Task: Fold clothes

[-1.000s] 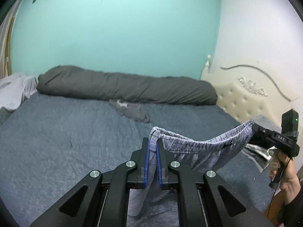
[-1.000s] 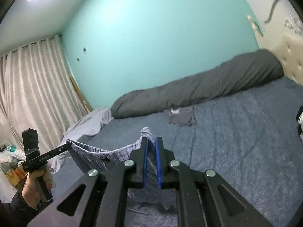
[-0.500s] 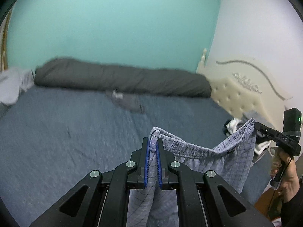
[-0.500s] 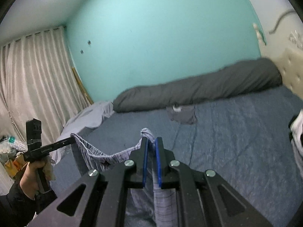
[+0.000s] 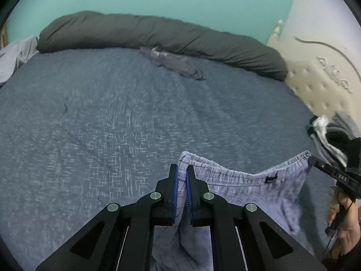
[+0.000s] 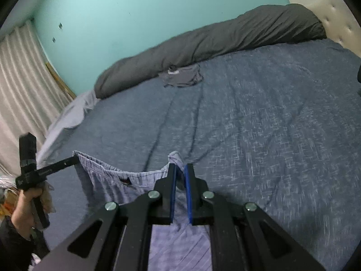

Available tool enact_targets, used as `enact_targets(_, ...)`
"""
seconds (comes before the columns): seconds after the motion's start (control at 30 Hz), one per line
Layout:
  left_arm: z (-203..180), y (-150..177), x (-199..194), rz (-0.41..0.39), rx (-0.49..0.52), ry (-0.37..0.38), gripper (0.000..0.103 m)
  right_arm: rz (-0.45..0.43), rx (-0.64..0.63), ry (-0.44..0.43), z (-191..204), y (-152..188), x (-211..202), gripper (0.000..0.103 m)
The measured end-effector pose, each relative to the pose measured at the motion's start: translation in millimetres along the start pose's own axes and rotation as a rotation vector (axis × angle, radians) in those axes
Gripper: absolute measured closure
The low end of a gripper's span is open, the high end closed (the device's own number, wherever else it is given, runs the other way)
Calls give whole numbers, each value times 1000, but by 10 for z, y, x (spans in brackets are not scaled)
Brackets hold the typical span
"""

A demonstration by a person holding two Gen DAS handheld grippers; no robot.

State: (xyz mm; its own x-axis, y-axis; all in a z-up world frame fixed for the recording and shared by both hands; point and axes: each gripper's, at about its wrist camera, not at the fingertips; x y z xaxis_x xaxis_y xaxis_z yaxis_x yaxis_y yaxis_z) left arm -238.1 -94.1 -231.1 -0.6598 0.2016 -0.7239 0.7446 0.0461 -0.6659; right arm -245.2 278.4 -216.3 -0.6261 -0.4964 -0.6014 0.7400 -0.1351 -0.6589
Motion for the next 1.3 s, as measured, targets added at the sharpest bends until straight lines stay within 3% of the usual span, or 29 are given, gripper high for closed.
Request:
enact_targets(0.23,169,76,601,50,-1,-40,96,33,7,55,-190,133,469,96)
enact_targets(0.5,318,121,947,91,-16,-67,94,61,-54,56,-163,48,722,96)
enact_targets(0.57,330,121,956,92,-16,-74,92,66,-43,49,-189,12,742,96)
enact_targets(0.63,344,108,891,81,-19,-99,80,77,-26,40,-223,-4,756,95)
enact_targets(0.73,341,84,787,63,-20,-107,72,76,-11,43,-263,-18,756,95)
enact_targets(0.8,299,72,760,63,-5,-103,72,75,12,43,-300,-23,747,95)
enact_targets(0.93,174,52,807,86,39,-111,71,74,31,41,-320,-37,744,92)
enact_targets(1.03,63,75,877,102,91,-128,71,71,49,48,-339,-51,744,82)
enact_targets(1.2,-9,132,993,128,148,-157,72,70,76,28,-375,-70,753,80)
enact_targets(1.27,23,145,1033,131,146,-156,78,72,85,22,-389,-68,756,79)
enact_targets(1.3,43,148,1035,129,146,-166,90,72,92,20,-399,-68,754,79)
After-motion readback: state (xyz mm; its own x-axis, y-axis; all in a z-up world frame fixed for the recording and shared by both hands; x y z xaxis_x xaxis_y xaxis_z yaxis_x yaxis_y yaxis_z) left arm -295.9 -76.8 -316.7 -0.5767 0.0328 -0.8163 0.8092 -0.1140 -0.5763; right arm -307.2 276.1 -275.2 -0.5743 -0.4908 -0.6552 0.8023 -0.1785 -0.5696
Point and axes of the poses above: each gripper's, at about its wrist camera, not at the fingertips, and x roughly the way its jaws point, z to its left, y to its underside, and after that the axes turned 4 degrees about x, right-handed
